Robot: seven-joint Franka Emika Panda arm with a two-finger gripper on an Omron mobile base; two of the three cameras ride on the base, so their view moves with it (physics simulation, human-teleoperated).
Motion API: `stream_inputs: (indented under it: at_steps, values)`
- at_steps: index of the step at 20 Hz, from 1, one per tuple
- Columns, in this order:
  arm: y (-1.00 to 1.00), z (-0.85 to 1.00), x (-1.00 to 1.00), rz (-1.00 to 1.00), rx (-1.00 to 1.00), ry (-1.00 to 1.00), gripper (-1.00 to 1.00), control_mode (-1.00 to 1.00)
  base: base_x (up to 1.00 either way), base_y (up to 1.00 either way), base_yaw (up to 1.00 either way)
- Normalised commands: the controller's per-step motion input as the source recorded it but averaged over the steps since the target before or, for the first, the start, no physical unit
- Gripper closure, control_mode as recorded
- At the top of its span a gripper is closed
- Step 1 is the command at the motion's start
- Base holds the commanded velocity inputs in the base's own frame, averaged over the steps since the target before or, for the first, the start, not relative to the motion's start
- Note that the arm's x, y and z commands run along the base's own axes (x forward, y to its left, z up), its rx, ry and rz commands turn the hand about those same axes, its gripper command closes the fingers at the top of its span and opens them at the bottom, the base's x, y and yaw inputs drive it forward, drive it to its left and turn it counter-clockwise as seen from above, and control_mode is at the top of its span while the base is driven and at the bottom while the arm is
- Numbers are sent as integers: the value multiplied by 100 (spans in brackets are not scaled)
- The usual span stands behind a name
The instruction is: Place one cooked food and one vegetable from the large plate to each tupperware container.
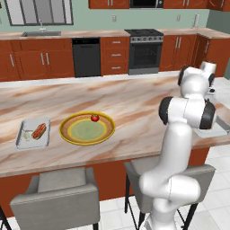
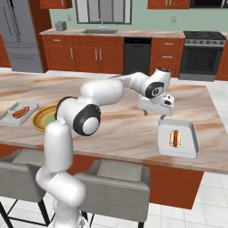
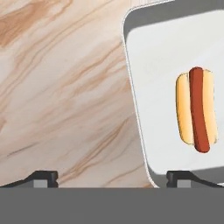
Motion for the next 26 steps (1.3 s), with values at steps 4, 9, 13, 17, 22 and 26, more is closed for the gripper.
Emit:
stream_inputs:
  at_steps: [4, 9, 13, 17, 22, 26]
  values:
    - [100, 2, 11, 0, -23, -5, -100, -100, 0, 0, 0]
    - [100, 19, 46, 0, -14, 7, -100, -100, 0, 0, 0]
    - [100, 42, 77, 0, -1, 11, -100, -100, 0, 0, 0]
    - [96, 27, 52, -4, 15, 2, -100, -100, 0, 0, 0]
    - [100, -15, 25, -6, 6, -5, -100, -100, 0, 0, 0]
    - [100, -13, 14, -6, 1, -12, -100, -100, 0, 0, 0]
